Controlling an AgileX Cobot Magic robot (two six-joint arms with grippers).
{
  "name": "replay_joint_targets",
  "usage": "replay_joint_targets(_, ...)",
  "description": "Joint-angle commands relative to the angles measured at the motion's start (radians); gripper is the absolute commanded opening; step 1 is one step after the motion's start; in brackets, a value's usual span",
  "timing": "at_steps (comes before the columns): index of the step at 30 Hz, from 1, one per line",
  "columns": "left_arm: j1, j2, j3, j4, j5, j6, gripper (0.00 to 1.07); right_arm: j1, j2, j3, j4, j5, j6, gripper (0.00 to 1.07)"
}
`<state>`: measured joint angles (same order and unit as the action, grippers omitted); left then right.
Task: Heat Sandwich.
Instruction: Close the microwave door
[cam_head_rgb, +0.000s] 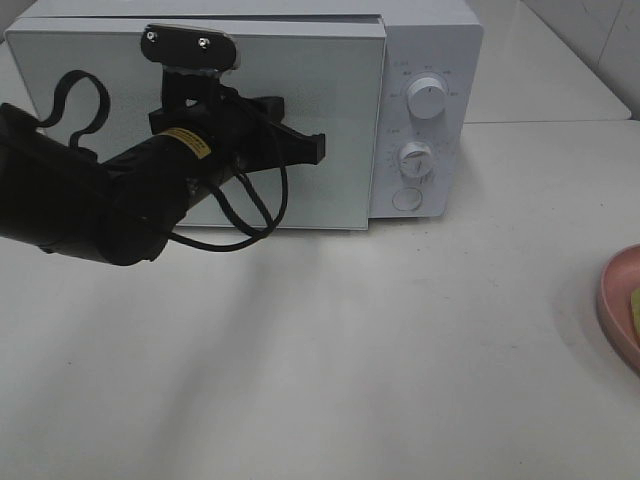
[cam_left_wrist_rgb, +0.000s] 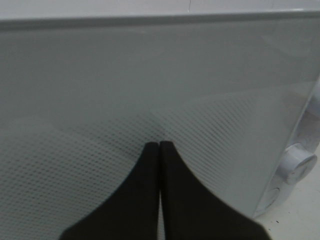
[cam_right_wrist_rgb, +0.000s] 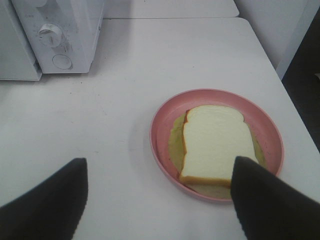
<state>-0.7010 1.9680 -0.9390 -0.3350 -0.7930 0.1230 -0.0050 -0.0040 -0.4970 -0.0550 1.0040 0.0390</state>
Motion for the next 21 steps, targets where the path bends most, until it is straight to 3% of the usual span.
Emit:
replay_joint_targets(1, 0.000, 0.017, -0.052, -0.032, 0.014, 0.000, 0.00, -0.008, -0.028, 0.001, -0.001, -0.008, -0.004, 0.76)
replay_joint_targets(7, 0.000, 0.032, -0.092, -0.042, 0.022, 0.013, 0.00, -0.008, -0.028, 0.001, -0.001, -0.008, -0.004, 0.76)
replay_joint_targets(13, 0.004, 0.055, -0.148, -0.172, 0.025, 0.128, 0.00, -0.008, -0.028, 0.001, -0.001, -0.008, -0.004, 0.76)
replay_joint_targets(21, 0.004, 0.057, -0.155, -0.165, 0.042, 0.130, 0.00, -0.008, -0.028, 0.001, -0.001, -0.008, -0.004, 0.76)
